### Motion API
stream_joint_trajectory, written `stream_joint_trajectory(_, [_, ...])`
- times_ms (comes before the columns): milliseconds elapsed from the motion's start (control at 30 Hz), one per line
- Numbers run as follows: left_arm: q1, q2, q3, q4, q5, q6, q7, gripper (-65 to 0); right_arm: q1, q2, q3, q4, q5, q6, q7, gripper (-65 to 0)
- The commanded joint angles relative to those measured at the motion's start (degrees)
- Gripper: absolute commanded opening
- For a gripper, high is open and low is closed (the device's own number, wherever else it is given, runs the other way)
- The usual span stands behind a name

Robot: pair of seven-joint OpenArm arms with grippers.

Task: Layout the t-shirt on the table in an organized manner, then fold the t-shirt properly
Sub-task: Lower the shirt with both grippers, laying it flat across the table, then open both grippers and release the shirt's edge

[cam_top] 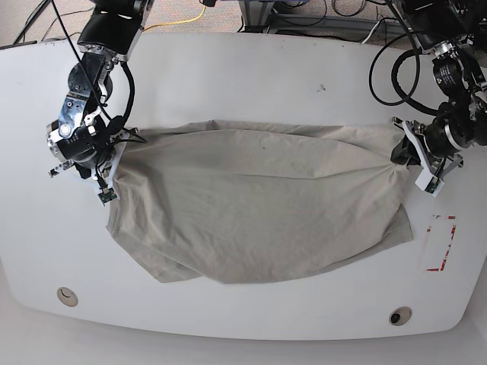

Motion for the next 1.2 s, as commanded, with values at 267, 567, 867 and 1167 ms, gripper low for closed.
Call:
stream_joint_trajectory(267, [7.51,-4.38,-3.17,1.21,-5.96,-0.08,-1.23,-64.6,-3.85,0.63,0.16,1.15,-0.36,-0.07,0.73,-61.4])
stream_joint_trajectory(567, [13.31,-5.88,-3.17,0.94,-6.76,-0.08,-1.23,-64.6,-7.72,0.54,0.16,1.15,-0.36,-0.07,0.73,-61.2])
stream_joint_trajectory(867, [16.74,-5.97,-3.08,0.94,-6.4,-0.08,-1.23,-57.5,-8.77,0.54,0.16,1.06,-0.54,-0.07,0.73,-60.4])
stream_joint_trajectory(1167, [17.53,-8.08,-3.17,0.94,-4.91,-0.08,-1.23,-22.6,-9.39,0.72,0.16,1.06,-0.71,-0.07,0.73,-24.6])
